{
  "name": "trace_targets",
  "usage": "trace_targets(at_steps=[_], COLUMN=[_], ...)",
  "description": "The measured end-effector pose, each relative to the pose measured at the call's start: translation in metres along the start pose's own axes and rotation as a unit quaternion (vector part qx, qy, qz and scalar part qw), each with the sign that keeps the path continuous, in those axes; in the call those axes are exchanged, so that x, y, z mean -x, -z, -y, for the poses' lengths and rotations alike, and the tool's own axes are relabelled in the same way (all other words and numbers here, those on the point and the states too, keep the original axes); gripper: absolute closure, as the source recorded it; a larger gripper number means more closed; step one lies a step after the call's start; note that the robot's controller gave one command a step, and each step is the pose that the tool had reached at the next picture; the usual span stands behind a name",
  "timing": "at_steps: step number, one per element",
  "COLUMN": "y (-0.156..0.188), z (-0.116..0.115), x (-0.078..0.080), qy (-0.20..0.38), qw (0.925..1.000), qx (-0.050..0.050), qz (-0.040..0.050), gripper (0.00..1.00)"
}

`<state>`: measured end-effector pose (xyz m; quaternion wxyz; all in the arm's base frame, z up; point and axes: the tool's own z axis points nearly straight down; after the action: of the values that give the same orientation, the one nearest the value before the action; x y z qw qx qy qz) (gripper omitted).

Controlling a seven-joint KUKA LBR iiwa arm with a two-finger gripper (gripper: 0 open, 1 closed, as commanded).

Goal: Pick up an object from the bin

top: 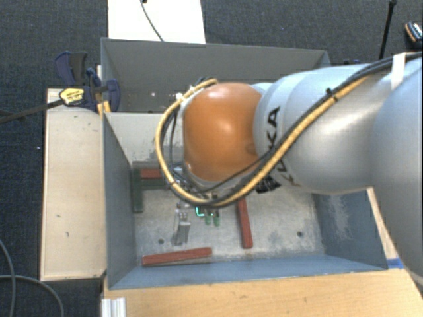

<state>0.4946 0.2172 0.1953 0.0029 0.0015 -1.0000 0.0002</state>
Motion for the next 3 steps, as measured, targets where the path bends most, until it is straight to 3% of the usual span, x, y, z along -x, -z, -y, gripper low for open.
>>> trace_targets(at_steps=[1,2,3], y=[-0.111,-0.124,-0.125], z=[0.060,0.146,0.215], x=[-0.005,0.015,0.012], qy=[0.001,-0.012,0.083], qw=[1.0000,0.9999,0.9965], qx=[-0.002,-0.002,-0.001], qz=[-0.0005,0.0022,0.0013], gripper=[0.00,0.00,0.00])
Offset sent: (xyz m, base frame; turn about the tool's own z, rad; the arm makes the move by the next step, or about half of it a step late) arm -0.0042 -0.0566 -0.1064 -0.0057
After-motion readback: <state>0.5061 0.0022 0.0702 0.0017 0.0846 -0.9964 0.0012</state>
